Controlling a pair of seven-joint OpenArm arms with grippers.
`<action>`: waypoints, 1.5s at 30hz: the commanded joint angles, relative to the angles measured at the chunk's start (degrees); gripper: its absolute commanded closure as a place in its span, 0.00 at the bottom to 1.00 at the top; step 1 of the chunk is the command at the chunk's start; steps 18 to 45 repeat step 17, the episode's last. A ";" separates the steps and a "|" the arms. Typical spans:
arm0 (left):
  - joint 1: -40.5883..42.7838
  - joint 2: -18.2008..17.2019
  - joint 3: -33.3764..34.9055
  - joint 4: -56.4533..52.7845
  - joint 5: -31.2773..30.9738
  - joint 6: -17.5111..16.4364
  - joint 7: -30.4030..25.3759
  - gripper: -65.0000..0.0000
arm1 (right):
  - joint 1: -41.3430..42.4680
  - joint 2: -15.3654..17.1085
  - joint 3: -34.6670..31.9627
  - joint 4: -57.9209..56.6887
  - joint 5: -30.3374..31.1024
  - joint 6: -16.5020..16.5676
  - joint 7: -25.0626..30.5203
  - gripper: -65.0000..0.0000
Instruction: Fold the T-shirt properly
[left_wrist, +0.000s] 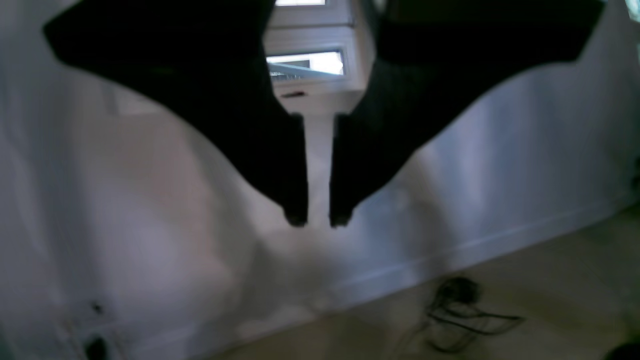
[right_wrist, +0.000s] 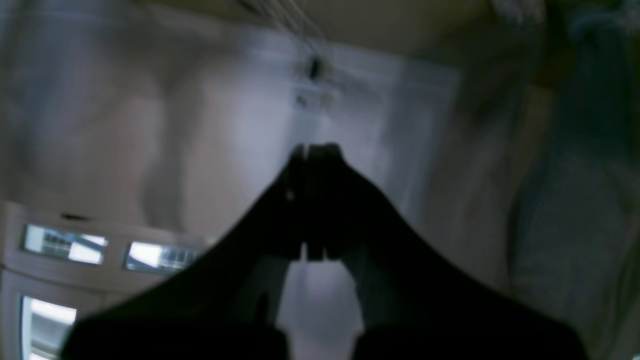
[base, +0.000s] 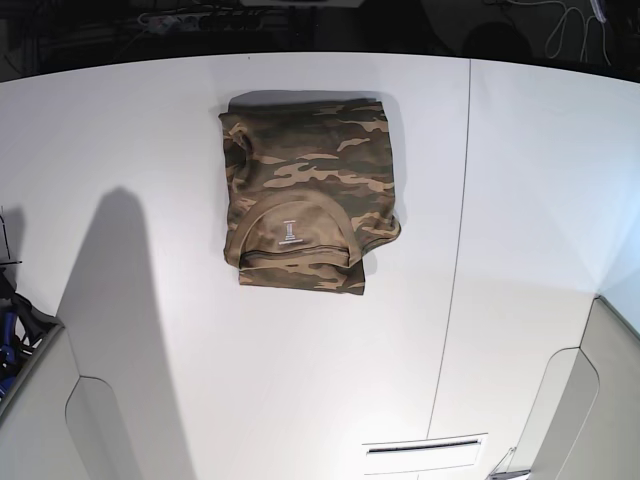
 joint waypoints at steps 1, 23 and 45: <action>-0.81 0.00 1.51 -2.43 1.66 0.39 0.76 0.86 | 1.18 0.33 -1.33 -2.91 -0.59 -0.28 -1.70 1.00; -9.90 1.31 19.30 -17.75 9.94 4.11 3.98 0.91 | 13.77 -4.90 -18.47 -35.63 -1.81 0.44 -9.57 1.00; -9.90 1.31 19.30 -17.75 9.94 4.11 3.98 0.91 | 13.77 -4.90 -18.47 -35.63 -1.81 0.44 -9.57 1.00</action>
